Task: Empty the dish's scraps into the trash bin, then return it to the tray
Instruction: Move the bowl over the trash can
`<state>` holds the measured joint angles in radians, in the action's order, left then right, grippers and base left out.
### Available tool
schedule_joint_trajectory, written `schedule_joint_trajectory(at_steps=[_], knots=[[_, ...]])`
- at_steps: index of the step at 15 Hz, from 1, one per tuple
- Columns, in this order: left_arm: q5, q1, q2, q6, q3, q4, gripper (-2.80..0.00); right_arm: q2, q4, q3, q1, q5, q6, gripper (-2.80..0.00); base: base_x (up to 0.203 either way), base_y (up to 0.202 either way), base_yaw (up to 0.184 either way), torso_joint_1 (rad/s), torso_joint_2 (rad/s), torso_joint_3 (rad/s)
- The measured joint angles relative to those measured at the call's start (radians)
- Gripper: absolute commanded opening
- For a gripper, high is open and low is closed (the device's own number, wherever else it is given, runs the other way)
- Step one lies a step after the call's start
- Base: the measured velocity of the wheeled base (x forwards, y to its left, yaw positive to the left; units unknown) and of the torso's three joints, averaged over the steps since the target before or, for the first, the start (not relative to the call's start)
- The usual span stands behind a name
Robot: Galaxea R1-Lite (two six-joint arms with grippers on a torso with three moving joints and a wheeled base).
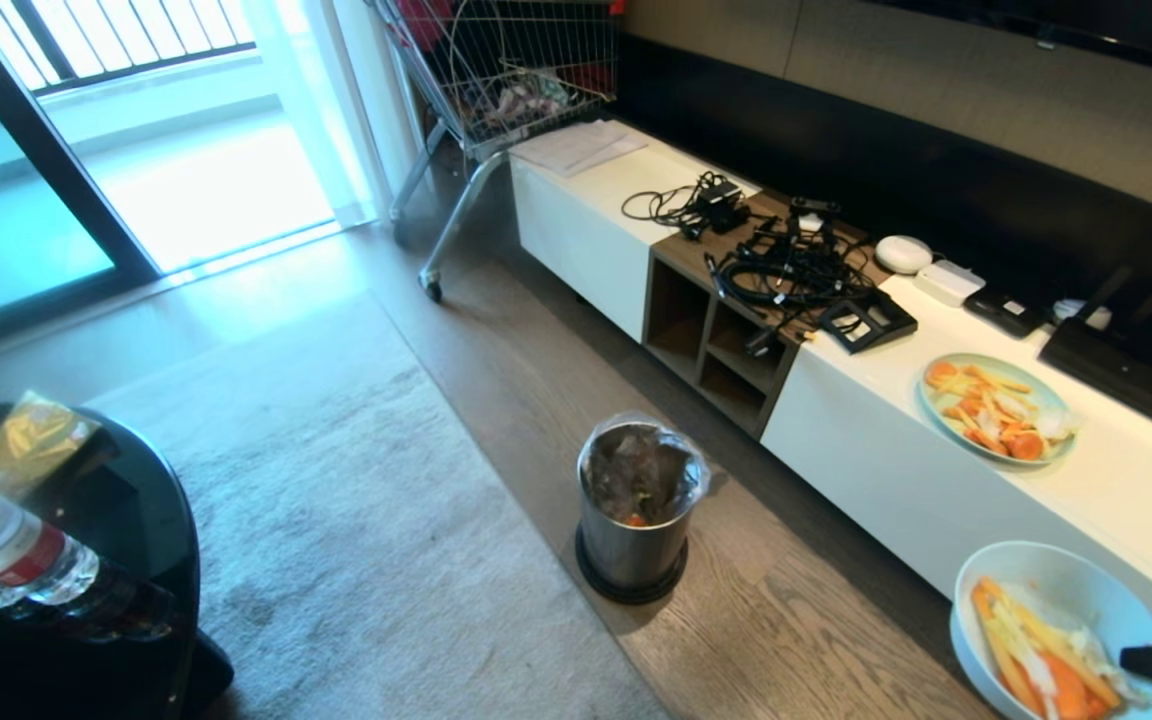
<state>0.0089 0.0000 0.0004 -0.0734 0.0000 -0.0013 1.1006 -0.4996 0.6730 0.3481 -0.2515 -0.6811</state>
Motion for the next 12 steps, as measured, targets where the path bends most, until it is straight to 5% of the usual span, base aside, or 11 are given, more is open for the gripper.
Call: schedule_joint_trajectory(at_steps=[12], knots=[[0.000,0.000,0.000,0.000,0.000,0.000,-2.80,0.186,0.131,0.136,0.001,-0.001,-0.001,-2.80,0.000,0.000,0.000,0.002,0.00,-0.197]])
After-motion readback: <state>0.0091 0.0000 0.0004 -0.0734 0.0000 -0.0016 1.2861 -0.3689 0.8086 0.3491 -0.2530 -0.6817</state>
